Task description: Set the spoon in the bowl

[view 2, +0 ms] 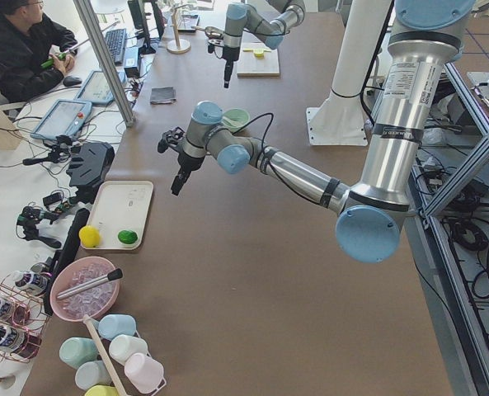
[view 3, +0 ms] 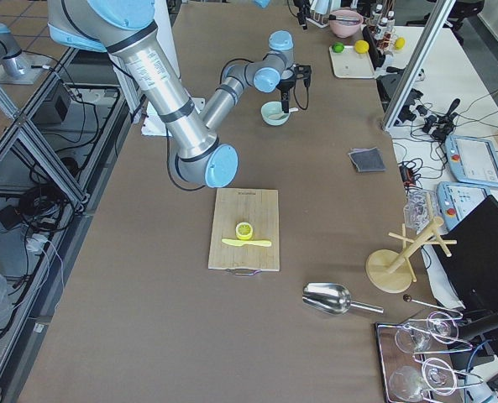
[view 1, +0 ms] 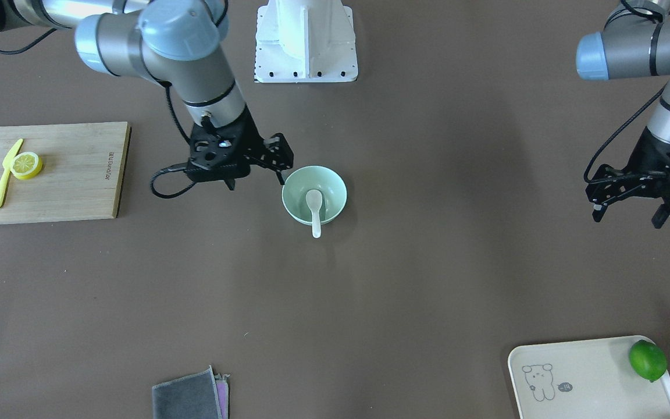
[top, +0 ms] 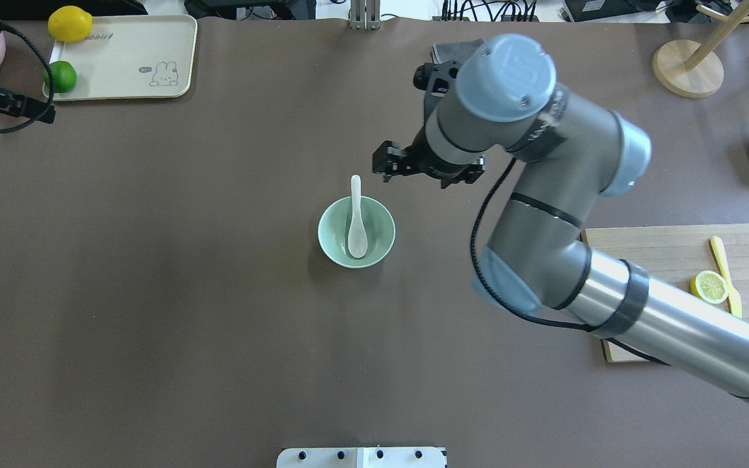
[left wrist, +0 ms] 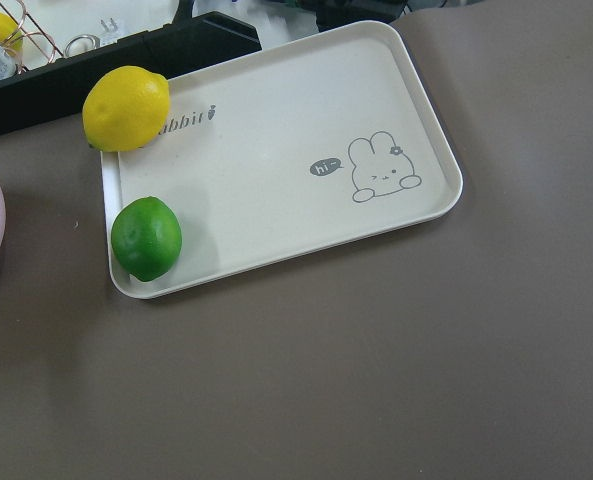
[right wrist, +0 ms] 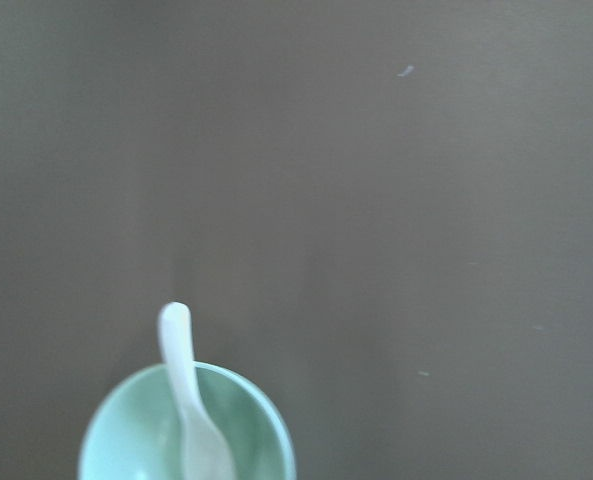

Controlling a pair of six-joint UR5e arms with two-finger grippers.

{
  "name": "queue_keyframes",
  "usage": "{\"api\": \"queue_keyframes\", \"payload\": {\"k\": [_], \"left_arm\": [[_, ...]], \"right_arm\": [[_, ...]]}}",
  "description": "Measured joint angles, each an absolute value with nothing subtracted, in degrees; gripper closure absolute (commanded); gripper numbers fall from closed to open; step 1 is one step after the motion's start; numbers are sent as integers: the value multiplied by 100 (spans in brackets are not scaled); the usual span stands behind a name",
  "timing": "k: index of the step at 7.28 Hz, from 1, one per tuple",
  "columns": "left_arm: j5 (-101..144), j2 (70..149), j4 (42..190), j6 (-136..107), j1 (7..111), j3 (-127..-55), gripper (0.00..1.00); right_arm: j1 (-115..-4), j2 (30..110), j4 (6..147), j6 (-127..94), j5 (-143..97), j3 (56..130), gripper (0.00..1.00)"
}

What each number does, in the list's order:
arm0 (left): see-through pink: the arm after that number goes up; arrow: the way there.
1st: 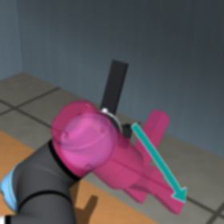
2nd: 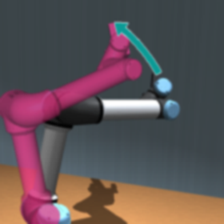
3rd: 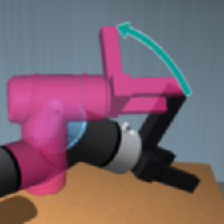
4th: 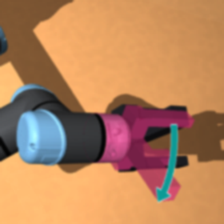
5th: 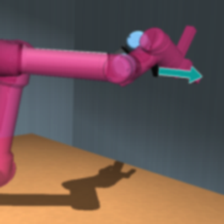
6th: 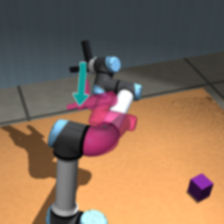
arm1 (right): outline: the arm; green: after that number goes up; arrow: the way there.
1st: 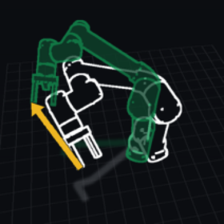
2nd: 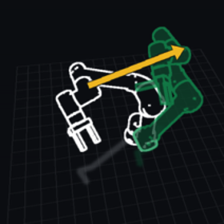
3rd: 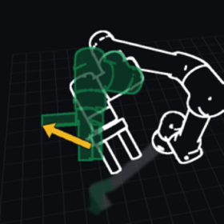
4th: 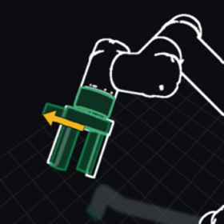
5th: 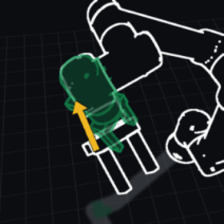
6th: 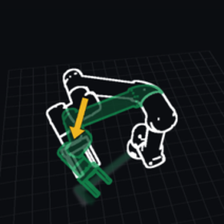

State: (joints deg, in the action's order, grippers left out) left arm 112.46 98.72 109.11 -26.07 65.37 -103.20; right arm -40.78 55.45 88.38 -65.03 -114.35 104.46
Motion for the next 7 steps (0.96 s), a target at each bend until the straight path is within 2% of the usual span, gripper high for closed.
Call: {"api": "queue_keyframes", "payload": {"k": [2,3,5,7], "left_arm": [[11695,9516,10843,-1733,7309,-10325,2],[11943,9405,10764,-1449,7686,-10285,2],[12574,9143,10587,-779,8331,-10192,2],[12808,8904,10571,-323,8759,-9907,2]], "right_arm": [[-4776,6682,9686,-5081,-11977,11559,0],[-5222,7196,9955,-4277,-12247,11820,0],[-6310,8135,10108,-2584,-12766,11857,0],[-7613,8794,10102,-664,-13233,11239,0]]}}
